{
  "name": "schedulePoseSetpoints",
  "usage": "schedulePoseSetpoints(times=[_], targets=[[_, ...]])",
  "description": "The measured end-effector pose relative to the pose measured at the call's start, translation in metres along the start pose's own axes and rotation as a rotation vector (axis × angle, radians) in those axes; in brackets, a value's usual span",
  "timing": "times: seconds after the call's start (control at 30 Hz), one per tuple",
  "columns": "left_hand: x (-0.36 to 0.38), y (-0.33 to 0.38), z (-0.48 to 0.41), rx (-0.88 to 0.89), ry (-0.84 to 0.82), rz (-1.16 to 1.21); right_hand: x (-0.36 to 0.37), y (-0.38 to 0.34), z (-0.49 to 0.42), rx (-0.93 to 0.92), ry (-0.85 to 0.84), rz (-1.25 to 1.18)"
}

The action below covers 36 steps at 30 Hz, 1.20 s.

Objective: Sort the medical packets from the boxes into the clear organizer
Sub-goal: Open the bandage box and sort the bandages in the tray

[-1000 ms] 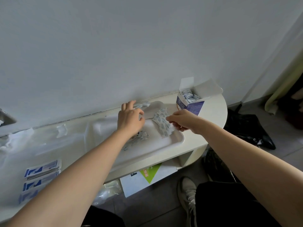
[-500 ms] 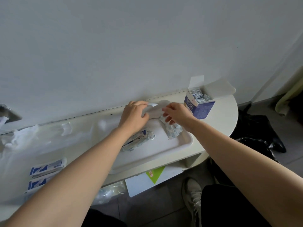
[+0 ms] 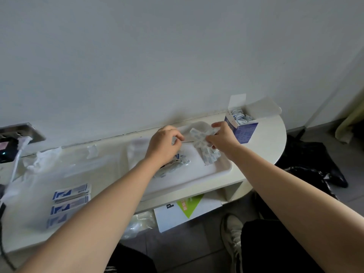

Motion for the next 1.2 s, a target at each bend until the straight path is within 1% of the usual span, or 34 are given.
schedulePoseSetpoints(times=[0.17, 0.37, 0.53, 0.67, 0.73, 0.8, 0.83, 0.93, 1.0, 1.07, 1.1, 1.13, 1.2], targets=[[0.023, -0.001, -0.015, -0.067, -0.159, -0.120, -0.005, 0.017, -0.004, -0.098, 0.060, 0.269], [0.053, -0.005, -0.032, -0.061, -0.304, -0.287, 0.003, 0.022, -0.009, -0.299, 0.073, 0.455], [0.056, -0.009, -0.040, -0.078, -0.237, -0.357, 0.002, 0.021, -0.005, -0.341, 0.179, 0.584], [0.054, -0.011, -0.041, -0.096, -0.180, -0.332, 0.005, 0.022, -0.001, -0.324, 0.189, 0.764], [0.054, -0.008, -0.041, -0.080, -0.159, -0.358, 0.005, 0.021, 0.001, -0.313, 0.202, 0.837], [0.052, -0.008, -0.041, -0.062, -0.120, -0.387, 0.004, 0.018, 0.002, -0.328, 0.224, 0.843], [0.050, -0.009, -0.041, -0.061, -0.074, -0.376, 0.003, 0.018, 0.003, -0.336, 0.225, 0.832], [0.038, -0.009, -0.042, -0.139, 0.100, -0.213, 0.000, 0.017, 0.000, -0.348, 0.214, 0.714], [0.034, -0.005, -0.043, -0.243, 0.147, 0.019, -0.001, 0.015, -0.004, -0.337, 0.180, 0.509], [0.035, 0.002, -0.043, -0.334, 0.117, 0.332, 0.002, 0.010, -0.005, -0.288, 0.052, 0.232], [0.036, 0.006, -0.042, -0.363, 0.090, 0.482, 0.003, 0.008, -0.005, -0.255, -0.015, 0.130], [0.037, 0.010, -0.039, -0.368, 0.052, 0.582, 0.005, 0.006, -0.003, -0.239, -0.049, 0.088], [0.036, 0.015, -0.032, -0.335, -0.022, 0.627, 0.005, 0.004, -0.001, -0.234, -0.063, 0.085]])
Point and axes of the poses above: each hand's wrist, its own z-axis away from the middle knuckle, its own x-axis out of the palm, y = z × x, the point moved 3 cm from there along -z, towards the middle knuckle, and after that the axes turned 4 degrees about x, right-handed, at the moved point
